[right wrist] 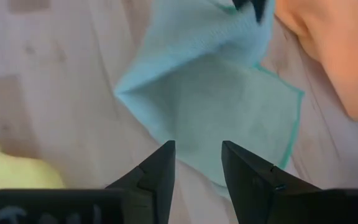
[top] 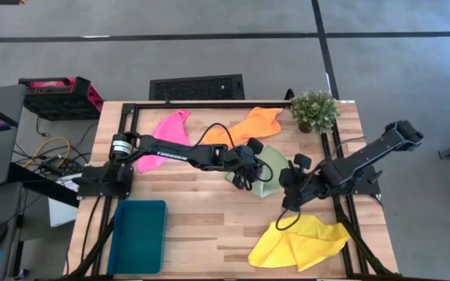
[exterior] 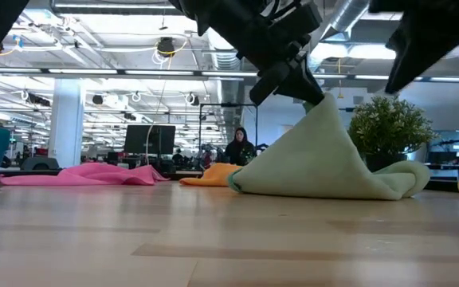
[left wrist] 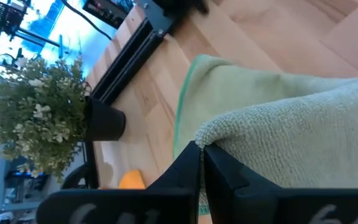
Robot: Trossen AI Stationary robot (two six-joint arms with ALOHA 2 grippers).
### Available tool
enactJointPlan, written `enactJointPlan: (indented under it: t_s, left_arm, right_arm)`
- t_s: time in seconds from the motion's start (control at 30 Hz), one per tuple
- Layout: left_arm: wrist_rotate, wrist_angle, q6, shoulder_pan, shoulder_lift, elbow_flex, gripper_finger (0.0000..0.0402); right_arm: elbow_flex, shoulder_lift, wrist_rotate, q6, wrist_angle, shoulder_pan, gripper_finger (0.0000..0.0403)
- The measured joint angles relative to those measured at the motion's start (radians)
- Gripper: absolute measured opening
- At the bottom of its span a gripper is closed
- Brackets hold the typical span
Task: Fold microfiber towels
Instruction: Fold the green microfiber towel
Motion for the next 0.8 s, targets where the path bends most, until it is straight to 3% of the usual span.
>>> enactJointPlan:
  t_s: [0.23,0.47,0.8]
  left_arm:
    - [-0.011,-0.001,-0.035,-0.035,-0.008,0.000,0.0000]
    - [-0.129,-0.102,-0.091,-0.091,-0.008,0.000,0.0000]
    - [-0.186,-0.513,-0.338,-0.164,-0.037,0.000,0.0000]
  right_arm:
    - [-0.058,0.062,0.002,0.038,0.071,-0.070,0.0155]
    - [-0.059,0.124,-0.018,0.023,0.098,-0.122,0.0155]
    - [-0.058,0.156,-0.090,-0.043,0.172,-0.133,0.0155]
